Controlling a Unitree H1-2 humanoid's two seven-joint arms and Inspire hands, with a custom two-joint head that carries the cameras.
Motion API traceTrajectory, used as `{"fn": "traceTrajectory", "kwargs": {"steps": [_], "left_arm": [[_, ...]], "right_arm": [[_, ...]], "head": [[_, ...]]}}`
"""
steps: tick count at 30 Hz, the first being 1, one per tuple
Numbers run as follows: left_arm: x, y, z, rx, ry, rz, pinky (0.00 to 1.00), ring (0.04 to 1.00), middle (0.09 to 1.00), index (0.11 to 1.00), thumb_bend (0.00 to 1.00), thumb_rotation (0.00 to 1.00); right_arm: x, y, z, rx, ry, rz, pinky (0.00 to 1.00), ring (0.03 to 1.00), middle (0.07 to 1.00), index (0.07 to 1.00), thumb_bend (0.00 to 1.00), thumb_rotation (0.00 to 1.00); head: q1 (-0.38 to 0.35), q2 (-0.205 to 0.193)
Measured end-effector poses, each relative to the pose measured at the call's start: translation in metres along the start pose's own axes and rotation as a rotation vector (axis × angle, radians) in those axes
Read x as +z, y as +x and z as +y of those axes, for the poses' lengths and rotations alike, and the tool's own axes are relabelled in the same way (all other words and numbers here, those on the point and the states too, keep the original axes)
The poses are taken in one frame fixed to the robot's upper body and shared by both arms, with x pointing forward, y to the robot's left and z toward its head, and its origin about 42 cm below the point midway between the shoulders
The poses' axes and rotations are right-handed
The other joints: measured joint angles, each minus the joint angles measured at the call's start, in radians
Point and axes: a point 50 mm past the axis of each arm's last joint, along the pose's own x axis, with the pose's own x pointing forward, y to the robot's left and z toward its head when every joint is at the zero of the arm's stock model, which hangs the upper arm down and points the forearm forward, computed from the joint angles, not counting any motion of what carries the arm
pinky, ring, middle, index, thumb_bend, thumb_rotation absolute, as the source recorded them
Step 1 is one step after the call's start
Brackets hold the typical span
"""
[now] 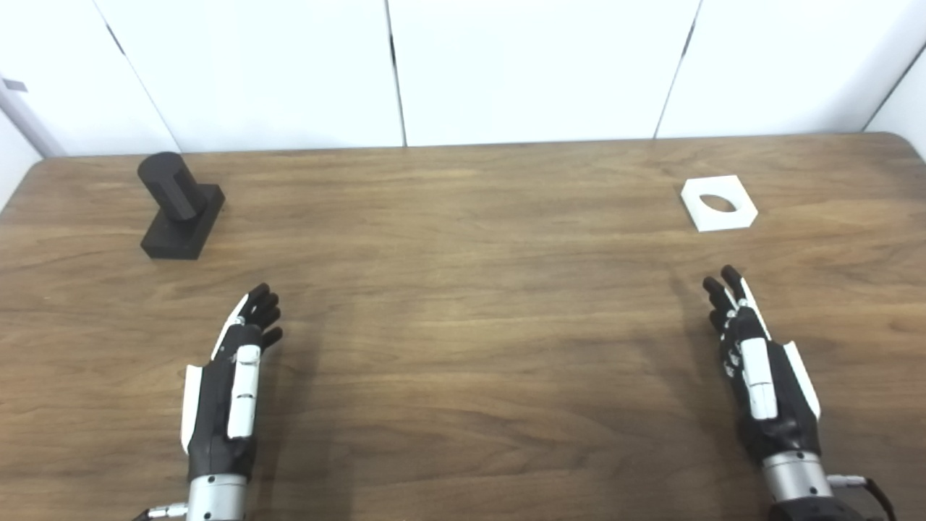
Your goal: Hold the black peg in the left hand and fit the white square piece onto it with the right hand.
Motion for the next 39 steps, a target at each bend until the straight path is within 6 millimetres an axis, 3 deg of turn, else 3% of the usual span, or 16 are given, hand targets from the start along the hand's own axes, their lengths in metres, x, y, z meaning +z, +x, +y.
{"fn": "traceTrajectory", "kwargs": {"steps": [18, 20, 23, 27, 29, 31, 33, 35, 39], "left_arm": [[0.0, 0.0, 0.0, 0.0, 0.004, 0.001, 0.87, 0.892, 0.893, 0.883, 0.53, 0.93], [0.0, 0.0, 0.0, 0.0, 0.003, 0.001, 0.87, 0.894, 0.896, 0.887, 0.59, 0.94], [0.0, 0.0, 0.0, 0.0, -0.005, 0.001, 0.89, 0.895, 0.898, 0.89, 0.55, 0.92], [-0.002, 0.0, -0.001, -0.007, -0.006, -0.001, 0.88, 0.889, 0.896, 0.887, 0.54, 0.9], [-0.005, -0.001, -0.003, -0.013, -0.005, 0.001, 0.89, 0.887, 0.896, 0.89, 0.55, 0.88], [-0.008, -0.002, -0.005, -0.022, 0.001, 0.003, 0.9, 0.891, 0.901, 0.901, 0.57, 0.89], [-0.008, -0.002, -0.008, -0.029, 0.006, 0.004, 0.91, 0.893, 0.904, 0.906, 0.59, 0.9], [-0.008, -0.003, -0.012, -0.037, 0.01, 0.004, 0.92, 0.897, 0.904, 0.9, 0.54, 0.88], [-0.008, -0.004, -0.015, -0.042, 0.016, 0.0, 0.91, 0.883, 0.89, 0.88, 0.55, 0.87]], "right_arm": [[0.0, 0.0, 0.0, 0.0, 0.0, 0.0, 1.0, 0.983, 0.944, 0.983, 0.56, 1.0], [0.0, 0.0, 0.0, 0.0, -0.001, 0.0, 1.0, 0.982, 0.943, 0.982, 0.55, 1.0], [0.0, 0.0, 0.0, 0.0, -0.004, 0.0, 1.0, 0.982, 0.944, 0.984, 0.55, 1.0], [0.0, 0.0, 0.0, 0.0, -0.002, 0.0, 1.0, 0.989, 0.947, 0.982, 0.55, 1.0], [-0.002, 0.0, -0.001, 0.001, 0.007, -0.004, 1.0, 0.994, 0.953, 0.996, 0.54, 1.0], [-0.004, 0.0, -0.003, 0.004, 0.021, -0.01, 1.0, 0.998, 0.96, 1.0, 0.54, 1.0], [-0.007, 0.0, -0.004, 0.009, 0.032, -0.018, 1.0, 1.0, 0.968, 1.0, 0.55, 1.0], [-0.007, 0.001, -0.005, 0.015, 0.041, -0.019, 1.0, 1.0, 0.984, 1.0, 0.56, 1.0], [-0.007, 0.001, -0.005, 0.029, 0.051, -0.018, 1.0, 1.0, 0.988, 1.0, 0.57, 1.0]], "head": [[0.002, -0.003], [0.002, -0.003], [0.018, -0.009], [0.078, -0.037], [0.145, -0.06], [0.153, -0.063], [0.215, -0.089], [0.268, -0.124], [0.317, -0.16]]}}
